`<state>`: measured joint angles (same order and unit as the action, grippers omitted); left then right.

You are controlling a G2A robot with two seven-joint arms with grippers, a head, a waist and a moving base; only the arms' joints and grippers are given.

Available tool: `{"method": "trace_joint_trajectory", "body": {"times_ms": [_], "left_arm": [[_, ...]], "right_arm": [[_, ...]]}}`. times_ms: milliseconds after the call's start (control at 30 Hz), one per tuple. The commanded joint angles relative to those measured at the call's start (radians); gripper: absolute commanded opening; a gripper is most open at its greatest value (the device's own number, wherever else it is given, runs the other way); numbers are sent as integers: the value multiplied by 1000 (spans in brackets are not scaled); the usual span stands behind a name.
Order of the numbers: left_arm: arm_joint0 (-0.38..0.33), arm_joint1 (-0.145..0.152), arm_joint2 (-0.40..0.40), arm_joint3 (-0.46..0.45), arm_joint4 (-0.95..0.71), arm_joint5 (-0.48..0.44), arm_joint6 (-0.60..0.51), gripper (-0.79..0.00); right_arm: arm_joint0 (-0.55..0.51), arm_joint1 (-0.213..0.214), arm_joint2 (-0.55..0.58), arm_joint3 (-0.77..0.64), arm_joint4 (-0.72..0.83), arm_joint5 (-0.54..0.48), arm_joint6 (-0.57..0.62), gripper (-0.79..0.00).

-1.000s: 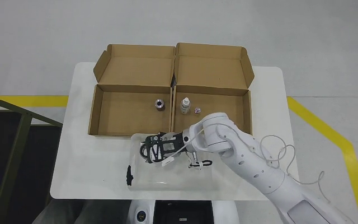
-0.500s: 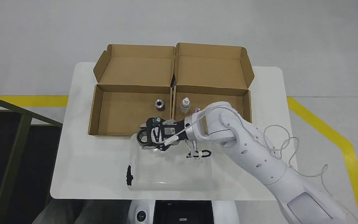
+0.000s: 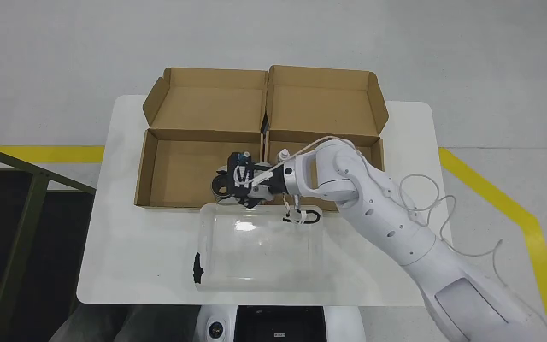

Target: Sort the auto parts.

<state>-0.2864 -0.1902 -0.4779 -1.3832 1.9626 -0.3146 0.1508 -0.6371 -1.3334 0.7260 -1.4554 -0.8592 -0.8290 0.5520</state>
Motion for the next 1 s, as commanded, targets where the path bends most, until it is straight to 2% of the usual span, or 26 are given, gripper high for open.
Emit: {"method": "trace_joint_trajectory", "body": {"times_ms": [0,967], "left_arm": [[0,0,0,0,0,0,0,0],[0,0,0,0,0,0,0,0]], "right_arm": [[11,-2,0,15,-6,3,-6,-785],[82,-40,-70,163,-180,24,-53,-785]]}}
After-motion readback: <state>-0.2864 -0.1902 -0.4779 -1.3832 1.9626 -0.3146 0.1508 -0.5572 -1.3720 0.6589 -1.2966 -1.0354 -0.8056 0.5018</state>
